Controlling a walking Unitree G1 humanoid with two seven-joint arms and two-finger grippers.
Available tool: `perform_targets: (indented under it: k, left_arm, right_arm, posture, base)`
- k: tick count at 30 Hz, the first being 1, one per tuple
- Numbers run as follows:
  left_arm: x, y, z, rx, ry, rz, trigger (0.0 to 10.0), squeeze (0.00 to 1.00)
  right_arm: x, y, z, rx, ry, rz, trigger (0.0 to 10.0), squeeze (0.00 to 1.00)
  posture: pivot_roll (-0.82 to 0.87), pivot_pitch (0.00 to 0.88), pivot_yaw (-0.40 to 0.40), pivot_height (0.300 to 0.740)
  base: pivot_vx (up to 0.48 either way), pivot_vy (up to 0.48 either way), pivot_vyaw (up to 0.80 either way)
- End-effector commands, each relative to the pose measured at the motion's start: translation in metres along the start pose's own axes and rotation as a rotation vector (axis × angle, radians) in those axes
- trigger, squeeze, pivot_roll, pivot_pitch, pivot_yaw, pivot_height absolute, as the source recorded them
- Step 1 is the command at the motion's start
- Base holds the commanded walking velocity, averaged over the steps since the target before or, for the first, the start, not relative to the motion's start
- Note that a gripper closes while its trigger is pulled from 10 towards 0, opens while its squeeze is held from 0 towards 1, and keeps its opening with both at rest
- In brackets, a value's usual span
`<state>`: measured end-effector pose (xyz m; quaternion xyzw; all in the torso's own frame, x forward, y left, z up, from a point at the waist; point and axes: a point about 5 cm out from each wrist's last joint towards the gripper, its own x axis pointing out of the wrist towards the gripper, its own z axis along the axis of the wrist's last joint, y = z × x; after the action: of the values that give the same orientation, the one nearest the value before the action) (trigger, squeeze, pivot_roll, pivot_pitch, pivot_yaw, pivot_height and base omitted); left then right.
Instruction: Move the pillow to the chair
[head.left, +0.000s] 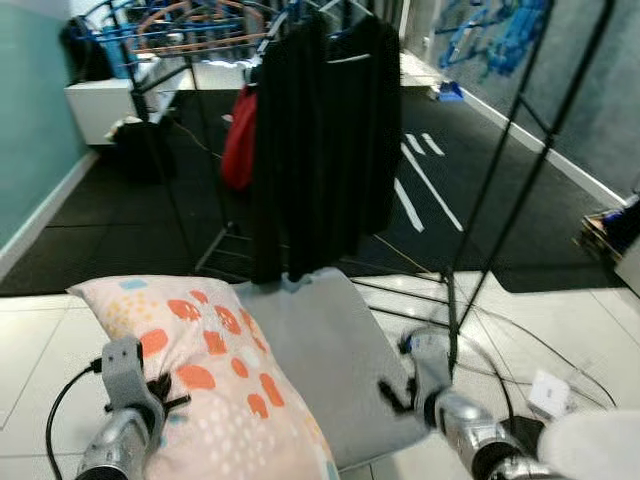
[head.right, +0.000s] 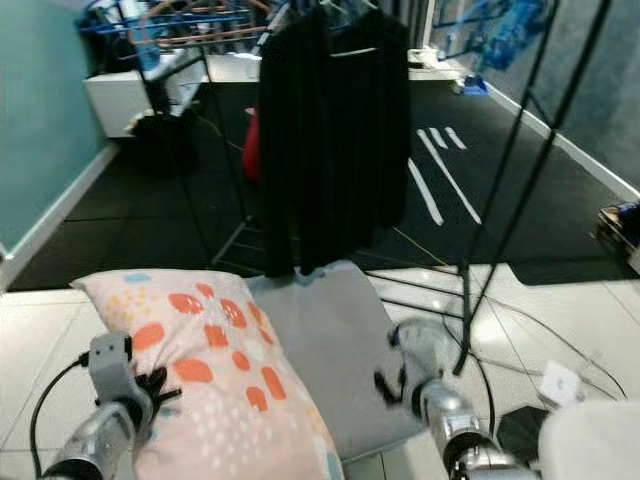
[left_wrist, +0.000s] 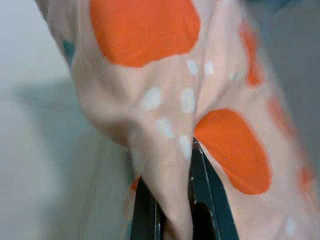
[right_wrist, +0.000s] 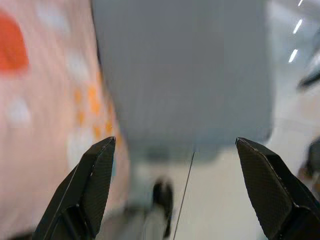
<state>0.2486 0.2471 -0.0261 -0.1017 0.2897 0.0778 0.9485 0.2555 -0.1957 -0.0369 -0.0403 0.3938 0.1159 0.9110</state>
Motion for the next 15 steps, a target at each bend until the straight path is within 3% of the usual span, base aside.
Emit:
perform_targets:
  k: [1,2,5,7,11,15]
  left_arm:
    - [-0.004,0.002,-0.014,0.057,0.044,0.020,10.0,0.00]
    - [-0.005,0.000,-0.020,0.150,0.089,0.007,10.0,0.00]
    - [-0.003,-0.006,-0.017,0.193,0.071,-0.011,10.0,0.00]
    - [-0.003,-0.007,-0.020,0.219,0.085,-0.012,10.0,0.00]
    - [-0.005,-0.010,-0.030,0.363,0.152,-0.020,10.0,0.00]
    - [-0.006,-0.009,-0.034,0.364,0.170,-0.022,10.0,0.00]
  right_arm:
    - [-0.003,-0.004,-0.016,-0.005,0.063,-0.015,10.0,0.00]
    - [-0.004,-0.004,-0.018,-0.111,0.082,-0.013,10.0,0.00]
    - [-0.002,-0.003,-0.008,-0.030,0.047,-0.017,10.0,0.00]
    - [-0.002,-0.003,-0.010,-0.037,0.060,-0.015,10.0,0.00]
    - [-0.002,-0.003,-0.011,-0.050,0.067,-0.022,10.0,0.00]
    - [-0.002,0.001,-0.015,-0.040,0.065,-0.021,10.0,0.00]
  posture:
    - [-0.22,0.006,-0.024,0.740]
    - [-0.22,0.004,-0.022,0.740]
    - [-0.21,0.000,-0.028,0.740]
    - [-0.21,0.000,-0.024,0.740]
    - [-0.21,0.000,-0.015,0.740]
    - [-0.21,0.000,-0.006,0.740]
  base:
    - [0.000,0.000,0.76]
    - [0.000,0.000,0.76]
    - [0.000,0.000,0.78]
    - [0.000,0.000,0.79]
    - [0.000,0.000,0.79]
    - [0.000,0.000,0.79]
